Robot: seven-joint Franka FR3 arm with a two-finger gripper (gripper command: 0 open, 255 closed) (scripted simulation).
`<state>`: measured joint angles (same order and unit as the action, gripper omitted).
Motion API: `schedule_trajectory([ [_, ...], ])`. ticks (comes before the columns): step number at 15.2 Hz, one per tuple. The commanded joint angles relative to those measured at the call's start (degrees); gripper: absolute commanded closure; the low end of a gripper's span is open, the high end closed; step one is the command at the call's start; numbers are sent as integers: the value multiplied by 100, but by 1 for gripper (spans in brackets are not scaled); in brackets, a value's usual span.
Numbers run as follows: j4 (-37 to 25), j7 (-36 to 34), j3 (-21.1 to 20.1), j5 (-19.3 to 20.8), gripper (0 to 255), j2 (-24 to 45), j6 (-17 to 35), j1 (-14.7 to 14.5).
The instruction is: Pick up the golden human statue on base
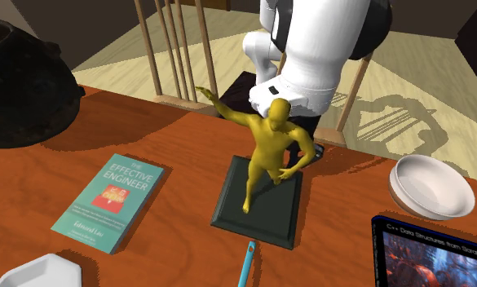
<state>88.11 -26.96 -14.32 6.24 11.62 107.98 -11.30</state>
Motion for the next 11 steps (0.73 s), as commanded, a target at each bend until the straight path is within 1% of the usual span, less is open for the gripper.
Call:
schedule_trajectory([
  [1,-55,44,-20,-33,255,62,-407,-19],
  [9,-800,66,-30,-18,255,155,-1061,-58],
  [11,-817,67,-30,-17,255,158,-1074,-60],
])
